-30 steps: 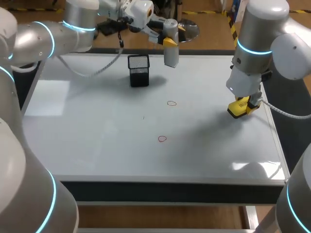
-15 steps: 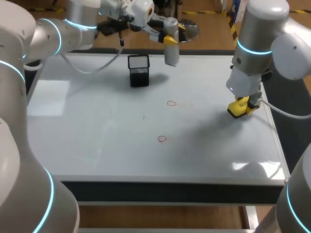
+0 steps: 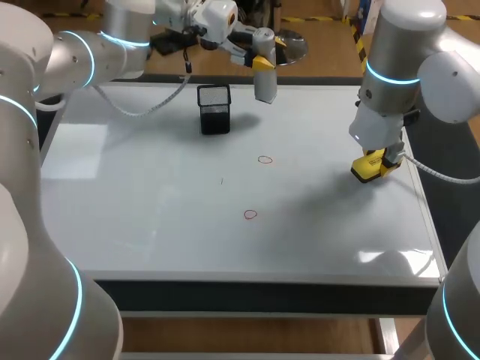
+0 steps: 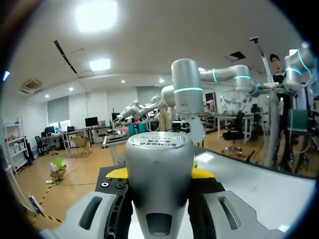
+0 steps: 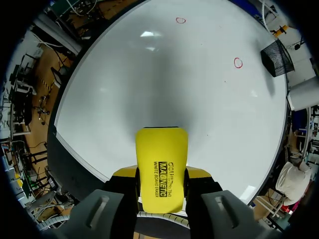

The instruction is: Pick up the inspection probe, press it on each red-marked spot on the whiteboard one by one, put down the probe, pick up the eraser, and wipe off all the red marks.

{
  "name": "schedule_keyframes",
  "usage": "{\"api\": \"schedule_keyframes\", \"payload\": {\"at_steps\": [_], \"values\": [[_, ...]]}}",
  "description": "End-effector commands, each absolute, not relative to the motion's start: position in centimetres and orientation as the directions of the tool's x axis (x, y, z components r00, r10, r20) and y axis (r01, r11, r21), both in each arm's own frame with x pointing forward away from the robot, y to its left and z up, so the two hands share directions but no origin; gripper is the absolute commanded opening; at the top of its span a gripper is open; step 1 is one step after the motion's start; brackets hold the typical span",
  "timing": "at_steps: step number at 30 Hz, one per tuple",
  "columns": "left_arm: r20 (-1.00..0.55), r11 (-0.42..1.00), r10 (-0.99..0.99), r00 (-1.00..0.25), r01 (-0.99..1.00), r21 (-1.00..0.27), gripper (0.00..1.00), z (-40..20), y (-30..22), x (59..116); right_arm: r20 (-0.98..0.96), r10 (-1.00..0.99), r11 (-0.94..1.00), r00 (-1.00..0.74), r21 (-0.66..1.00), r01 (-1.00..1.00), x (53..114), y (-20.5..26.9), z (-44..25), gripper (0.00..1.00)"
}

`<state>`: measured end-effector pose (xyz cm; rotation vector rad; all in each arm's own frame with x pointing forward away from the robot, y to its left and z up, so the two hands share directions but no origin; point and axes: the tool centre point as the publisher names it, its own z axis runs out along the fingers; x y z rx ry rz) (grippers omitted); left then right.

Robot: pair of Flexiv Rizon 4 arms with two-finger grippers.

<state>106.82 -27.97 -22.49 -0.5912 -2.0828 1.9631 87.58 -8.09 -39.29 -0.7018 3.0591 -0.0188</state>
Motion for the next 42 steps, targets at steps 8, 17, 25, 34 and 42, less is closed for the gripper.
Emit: {"api": "schedule_keyframes", "payload": {"at_steps": [8,17,25,34,42], "values": [[-0.088,0.020,0.655,-0.750,0.133,-0.991,0.00,-22.8,-28.1,107.6,0.010,-0.508,0.861,-0.861,-0.035,-0.508,87.6,-6.2,-38.9,0.00],[-0.088,0.020,0.655,-0.750,0.133,-0.991,0.00,-22.8,-28.1,107.6,0.011,-0.709,0.703,-0.705,-0.065,-0.708,88.8,1.0,-38.0,0.00],[-0.088,0.020,0.655,-0.750,0.133,-0.991,0.00,-22.8,-28.1,107.6,0.005,-0.818,0.575,-0.576,-0.052,-0.817,90.2,7.5,-38.7,0.00],[-0.088,0.020,0.655,-0.750,0.133,-0.991,0.00,-22.8,-28.1,107.6,-0.002,-0.901,0.433,-0.433,-0.041,-0.901,91.3,13.6,-39.3,0.00],[-0.088,0.020,0.655,-0.750,0.133,-0.991,0.00,-22.8,-28.1,107.6,0.001,-0.947,0.322,-0.323,-0.028,-0.946,91.7,17.7,-40.2,0.00]]}}
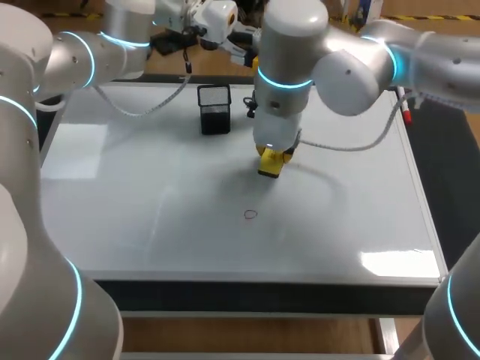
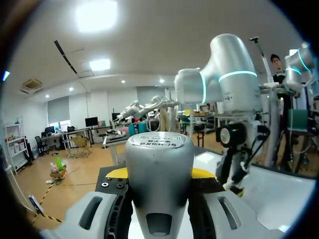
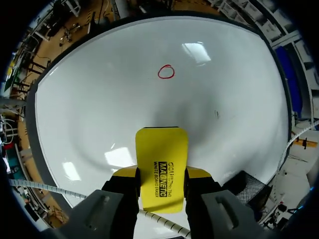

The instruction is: Pick up the inspection probe, press it on each red-marked spot on the whiteboard one by one, put down the probe, pick up the eraser, and wipe off all the red marks.

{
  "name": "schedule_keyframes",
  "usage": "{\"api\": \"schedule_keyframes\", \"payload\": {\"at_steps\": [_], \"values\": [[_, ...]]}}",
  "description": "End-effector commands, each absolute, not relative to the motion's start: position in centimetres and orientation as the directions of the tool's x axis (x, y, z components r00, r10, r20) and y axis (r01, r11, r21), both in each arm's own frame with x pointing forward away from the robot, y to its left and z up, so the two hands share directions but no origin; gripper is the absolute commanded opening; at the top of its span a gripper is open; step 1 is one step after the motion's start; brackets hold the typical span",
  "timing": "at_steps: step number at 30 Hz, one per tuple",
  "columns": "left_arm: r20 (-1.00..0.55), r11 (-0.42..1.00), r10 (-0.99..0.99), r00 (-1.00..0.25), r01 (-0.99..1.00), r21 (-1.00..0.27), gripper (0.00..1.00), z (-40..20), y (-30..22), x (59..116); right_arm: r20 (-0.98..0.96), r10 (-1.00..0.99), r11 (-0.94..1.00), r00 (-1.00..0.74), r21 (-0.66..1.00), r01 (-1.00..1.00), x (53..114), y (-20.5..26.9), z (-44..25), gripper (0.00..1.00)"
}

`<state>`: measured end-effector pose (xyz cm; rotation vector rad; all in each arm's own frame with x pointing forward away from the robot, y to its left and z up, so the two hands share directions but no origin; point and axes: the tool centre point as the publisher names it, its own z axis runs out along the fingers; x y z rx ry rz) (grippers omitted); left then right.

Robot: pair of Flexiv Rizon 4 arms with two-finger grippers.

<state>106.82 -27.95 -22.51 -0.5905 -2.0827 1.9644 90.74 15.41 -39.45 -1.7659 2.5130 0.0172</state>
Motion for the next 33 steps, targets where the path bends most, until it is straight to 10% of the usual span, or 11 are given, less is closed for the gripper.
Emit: {"api": "schedule_keyframes", "payload": {"at_steps": [1,33], "values": [[-0.088,0.020,0.655,-0.750,0.133,-0.991,0.00,-22.8,-28.1,107.6,0.001,-0.950,0.311,-0.312,-0.029,-0.950,91.8,18.0,-40.3,0.00],[-0.088,0.020,0.655,-0.750,0.133,-0.991,0.00,-22.8,-28.1,107.6,0.008,-0.969,0.245,-0.245,0.005,-0.969,92.1,17.3,-43.2,0.00]]}}
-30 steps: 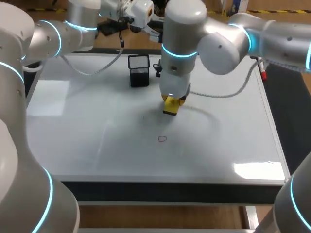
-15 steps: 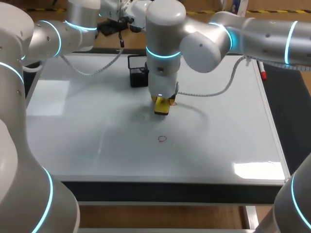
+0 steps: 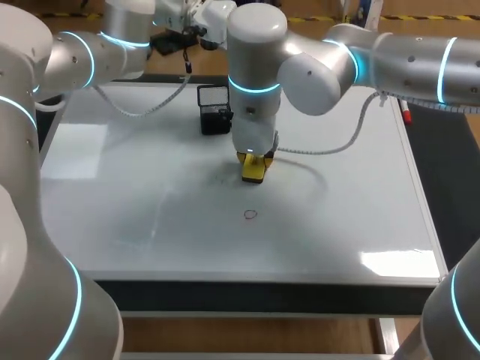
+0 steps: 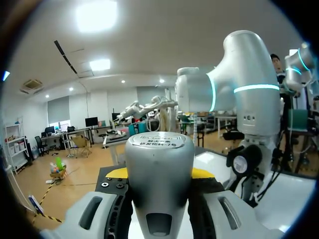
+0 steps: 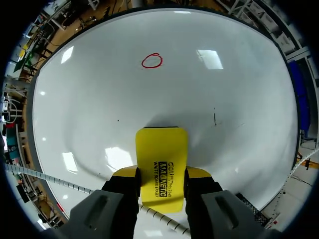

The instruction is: Pick up the inspection probe, press it on each red-marked spot on the whiteboard one by one, put down the probe, pick up the eraser, and wipe off all the red marks.

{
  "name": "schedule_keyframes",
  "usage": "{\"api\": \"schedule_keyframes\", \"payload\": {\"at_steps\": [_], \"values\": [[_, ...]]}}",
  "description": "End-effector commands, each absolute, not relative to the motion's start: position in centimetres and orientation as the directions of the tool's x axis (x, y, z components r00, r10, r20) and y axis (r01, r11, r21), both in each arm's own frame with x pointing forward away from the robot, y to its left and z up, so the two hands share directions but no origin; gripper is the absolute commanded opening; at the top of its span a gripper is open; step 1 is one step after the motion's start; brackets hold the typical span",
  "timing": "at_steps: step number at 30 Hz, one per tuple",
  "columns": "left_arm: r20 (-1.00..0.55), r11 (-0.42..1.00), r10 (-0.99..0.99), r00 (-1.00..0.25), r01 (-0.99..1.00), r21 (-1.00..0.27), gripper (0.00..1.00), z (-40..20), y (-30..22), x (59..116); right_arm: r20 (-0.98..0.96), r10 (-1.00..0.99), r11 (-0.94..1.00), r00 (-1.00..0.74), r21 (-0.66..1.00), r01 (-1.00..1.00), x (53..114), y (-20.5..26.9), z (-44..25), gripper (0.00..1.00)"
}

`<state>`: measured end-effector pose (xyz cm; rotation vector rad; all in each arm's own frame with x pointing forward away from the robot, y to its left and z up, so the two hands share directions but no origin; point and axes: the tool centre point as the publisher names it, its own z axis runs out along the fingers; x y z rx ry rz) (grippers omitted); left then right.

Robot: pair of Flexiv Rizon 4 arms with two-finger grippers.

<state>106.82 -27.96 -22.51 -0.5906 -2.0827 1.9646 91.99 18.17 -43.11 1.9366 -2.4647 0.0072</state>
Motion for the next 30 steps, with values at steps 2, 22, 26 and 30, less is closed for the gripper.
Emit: {"api": "schedule_keyframes", "payload": {"at_steps": [2,22,26,30], "values": [[-0.088,0.020,0.655,-0.750,0.133,-0.991,0.00,-22.8,-28.1,107.6,0.013,-0.966,0.257,-0.257,0.005,-0.967,92.1,16.7,-43.3,0.00],[-0.088,0.020,0.655,-0.750,0.133,-0.991,0.00,-22.8,-28.1,107.6,0.028,-0.928,0.371,-0.371,0.001,-0.929,91.6,11.5,-42.9,0.00],[-0.088,0.020,0.655,-0.750,0.133,-0.991,0.00,-22.8,-28.1,107.6,0.017,-0.927,0.375,-0.375,-0.012,-0.927,91.7,11.2,-42.0,0.00],[-0.088,0.020,0.655,-0.750,0.133,-0.991,0.00,-22.8,-28.1,107.6,0.005,-0.919,0.394,-0.395,-0.041,-0.918,92.1,10.4,-40.8,0.00]]}}
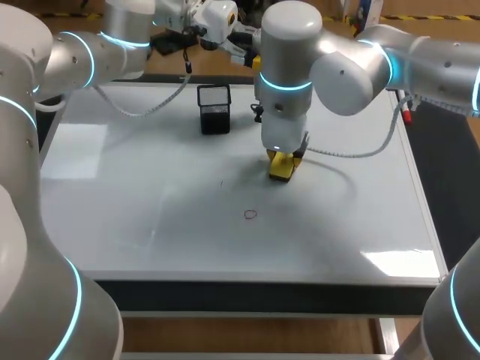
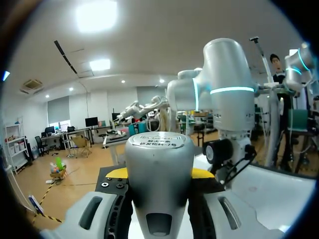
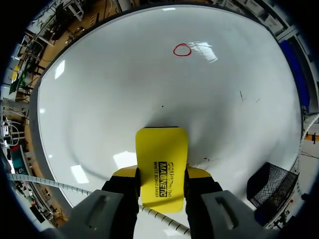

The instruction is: Pick up the inspection probe, press it on each red-marked spot on the whiteboard one by one, put down the probe, pick up the eraser, and wipe off all the red marks.

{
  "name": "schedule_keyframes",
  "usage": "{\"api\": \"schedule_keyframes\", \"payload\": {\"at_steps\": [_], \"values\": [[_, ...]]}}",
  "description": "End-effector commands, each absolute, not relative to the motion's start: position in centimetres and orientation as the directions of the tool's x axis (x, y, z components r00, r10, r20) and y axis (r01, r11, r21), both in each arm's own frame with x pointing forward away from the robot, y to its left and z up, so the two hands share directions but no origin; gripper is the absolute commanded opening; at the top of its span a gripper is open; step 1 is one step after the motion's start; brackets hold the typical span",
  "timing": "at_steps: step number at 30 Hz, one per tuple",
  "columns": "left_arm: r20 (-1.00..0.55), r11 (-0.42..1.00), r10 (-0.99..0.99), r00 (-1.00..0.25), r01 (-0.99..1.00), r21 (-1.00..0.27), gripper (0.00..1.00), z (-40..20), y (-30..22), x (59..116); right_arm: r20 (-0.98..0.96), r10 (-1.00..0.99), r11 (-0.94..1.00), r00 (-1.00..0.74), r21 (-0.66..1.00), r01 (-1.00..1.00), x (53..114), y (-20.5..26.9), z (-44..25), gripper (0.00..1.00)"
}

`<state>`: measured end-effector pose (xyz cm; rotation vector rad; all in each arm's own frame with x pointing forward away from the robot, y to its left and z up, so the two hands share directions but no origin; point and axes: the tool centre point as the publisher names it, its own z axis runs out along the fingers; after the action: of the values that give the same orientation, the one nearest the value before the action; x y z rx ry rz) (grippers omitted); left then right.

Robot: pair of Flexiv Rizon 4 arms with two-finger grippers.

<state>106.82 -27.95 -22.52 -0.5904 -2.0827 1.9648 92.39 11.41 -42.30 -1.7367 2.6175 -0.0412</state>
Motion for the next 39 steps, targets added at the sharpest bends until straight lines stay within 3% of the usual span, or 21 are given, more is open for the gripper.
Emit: {"api": "schedule_keyframes", "payload": {"at_steps": [1,11,28,39], "values": [[-0.088,0.020,0.655,-0.750,0.133,-0.991,0.00,-22.8,-28.1,107.6,0.002,-0.917,0.399,-0.399,-0.049,-0.916,92.2,10.2,-40.4,0.00],[-0.088,0.020,0.655,-0.750,0.133,-0.991,0.00,-22.8,-28.1,107.6,-0.005,-0.913,0.406,-0.407,-0.089,-0.909,92.7,9.4,-38.7,0.00],[-0.088,0.020,0.655,-0.750,0.133,-0.991,0.00,-22.8,-28.1,107.6,-0.015,-0.980,0.197,-0.197,-0.056,-0.979,92.9,18.5,-40.9,0.00],[-0.088,0.020,0.655,-0.750,0.133,-0.991,0.00,-22.8,-28.1,107.6,-0.024,-0.987,0.161,-0.160,-0.041,-0.986,93.2,20.0,-42.6,0.00]]}}
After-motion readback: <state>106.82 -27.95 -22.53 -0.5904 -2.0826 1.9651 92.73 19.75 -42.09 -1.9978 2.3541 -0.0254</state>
